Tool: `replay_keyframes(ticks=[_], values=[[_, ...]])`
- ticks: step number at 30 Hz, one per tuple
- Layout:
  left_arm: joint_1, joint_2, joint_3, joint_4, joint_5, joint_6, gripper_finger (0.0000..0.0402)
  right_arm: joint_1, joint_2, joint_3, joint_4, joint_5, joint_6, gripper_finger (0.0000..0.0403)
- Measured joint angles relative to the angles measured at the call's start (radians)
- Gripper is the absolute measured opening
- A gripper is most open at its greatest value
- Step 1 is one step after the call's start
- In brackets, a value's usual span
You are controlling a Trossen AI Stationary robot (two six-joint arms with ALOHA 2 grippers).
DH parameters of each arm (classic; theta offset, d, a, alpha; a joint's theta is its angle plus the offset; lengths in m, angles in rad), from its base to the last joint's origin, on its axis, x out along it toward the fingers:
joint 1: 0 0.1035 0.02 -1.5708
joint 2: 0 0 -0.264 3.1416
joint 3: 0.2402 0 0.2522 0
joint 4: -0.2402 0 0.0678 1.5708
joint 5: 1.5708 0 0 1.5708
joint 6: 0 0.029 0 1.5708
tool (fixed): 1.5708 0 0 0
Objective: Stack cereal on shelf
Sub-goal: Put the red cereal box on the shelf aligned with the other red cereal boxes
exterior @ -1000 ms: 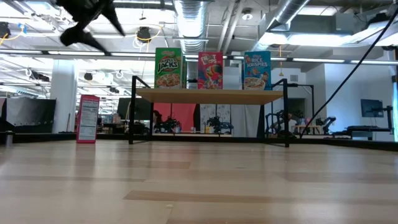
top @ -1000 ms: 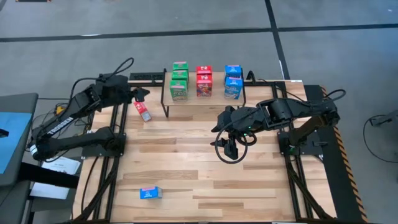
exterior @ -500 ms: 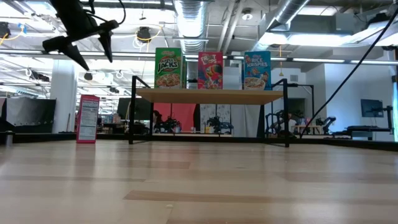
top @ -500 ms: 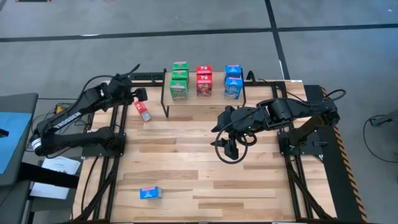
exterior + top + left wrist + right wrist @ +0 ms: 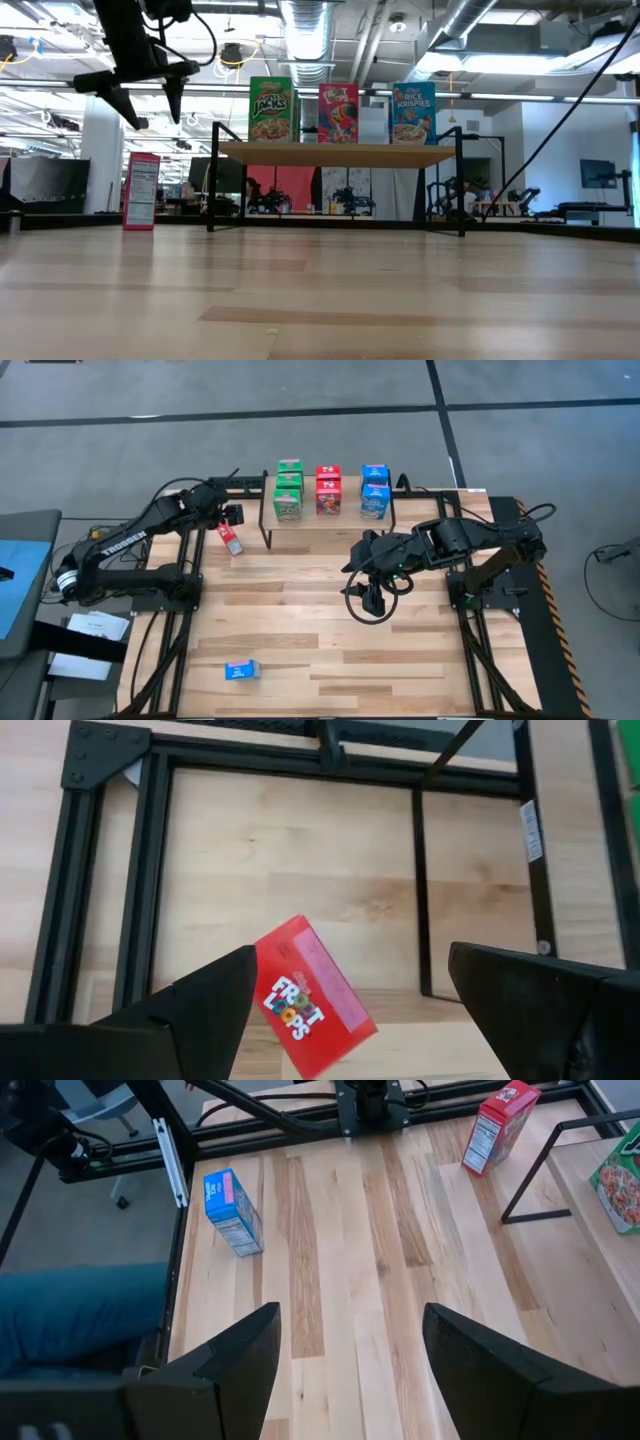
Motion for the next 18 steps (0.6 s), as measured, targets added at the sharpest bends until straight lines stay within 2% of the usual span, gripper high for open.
replay_keyframes(ticks=[8,13,18], values=[[0.000,0.070,0.000,-0.011,0.045,-0.027,0.0318,0.000,0.000,0.000,0.000,0.000,0.000,0.0270],[0.000,0.126,0.000,-0.015,0.034,0.013,0.0318,0.000,0.000,0.000,0.000,0.000,0.001,0.0270],[0.000,0.171,0.000,-0.034,0.034,-0.017,0.0318,0.000,0.000,0.000,0.000,0.000,0.001,0.0270]])
